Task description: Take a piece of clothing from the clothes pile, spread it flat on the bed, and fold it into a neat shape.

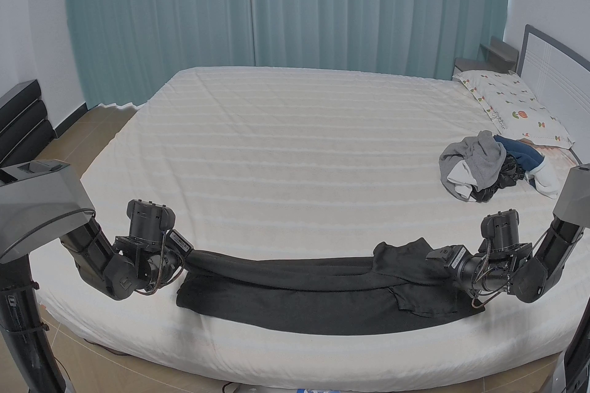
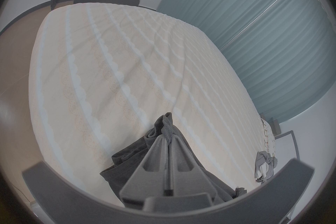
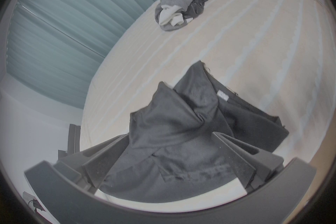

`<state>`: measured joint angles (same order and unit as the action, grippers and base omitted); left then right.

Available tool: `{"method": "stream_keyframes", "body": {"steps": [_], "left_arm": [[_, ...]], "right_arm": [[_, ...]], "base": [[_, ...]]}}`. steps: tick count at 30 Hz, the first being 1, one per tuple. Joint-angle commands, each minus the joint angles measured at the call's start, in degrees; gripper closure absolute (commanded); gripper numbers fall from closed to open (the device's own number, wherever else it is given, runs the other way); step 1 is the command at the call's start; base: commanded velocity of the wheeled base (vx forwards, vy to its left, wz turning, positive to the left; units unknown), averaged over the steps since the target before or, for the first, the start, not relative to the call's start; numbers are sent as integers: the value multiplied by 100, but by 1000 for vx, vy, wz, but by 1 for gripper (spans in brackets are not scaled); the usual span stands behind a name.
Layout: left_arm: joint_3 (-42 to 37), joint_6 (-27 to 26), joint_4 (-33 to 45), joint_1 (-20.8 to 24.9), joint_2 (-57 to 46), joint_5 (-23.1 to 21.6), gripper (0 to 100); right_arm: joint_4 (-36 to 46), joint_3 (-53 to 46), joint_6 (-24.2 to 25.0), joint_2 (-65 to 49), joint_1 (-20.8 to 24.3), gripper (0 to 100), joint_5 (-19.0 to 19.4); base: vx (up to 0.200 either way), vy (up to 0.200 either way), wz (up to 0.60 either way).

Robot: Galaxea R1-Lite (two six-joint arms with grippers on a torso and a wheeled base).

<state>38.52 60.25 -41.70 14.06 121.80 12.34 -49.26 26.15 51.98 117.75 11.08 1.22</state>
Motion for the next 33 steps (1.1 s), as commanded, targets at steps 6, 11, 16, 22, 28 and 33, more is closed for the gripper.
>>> {"method": "stream_keyframes", "body": {"steps": [6, 11, 16, 22, 28, 33], "left_arm": [[-47, 119, -294, 1, -24, -3, 100], [-55, 128, -321, 1, -42, -21, 100], [-55, 145, -330, 1, -77, -30, 100], [-55, 137, -444, -8, -51, -38, 100], [-55, 137, -479, -17, -51, -47, 100], [-47, 137, -479, -34, -51, -47, 100]], "right_arm": [[303, 31, 31, 29, 158, 0, 63], [330, 250, 585, 301, 263, 0, 80], [277, 400, 629, 600, 272, 0, 28], [250, 584, 664, 635, 140, 0, -16], [215, 734, 664, 881, 61, 100, -254], [215, 769, 655, 908, 70, 100, -368]], "base": [[0, 0, 0], [0, 0, 0], [0, 0, 0], [0, 0, 0], [0, 0, 0], [0, 0, 0]]}}
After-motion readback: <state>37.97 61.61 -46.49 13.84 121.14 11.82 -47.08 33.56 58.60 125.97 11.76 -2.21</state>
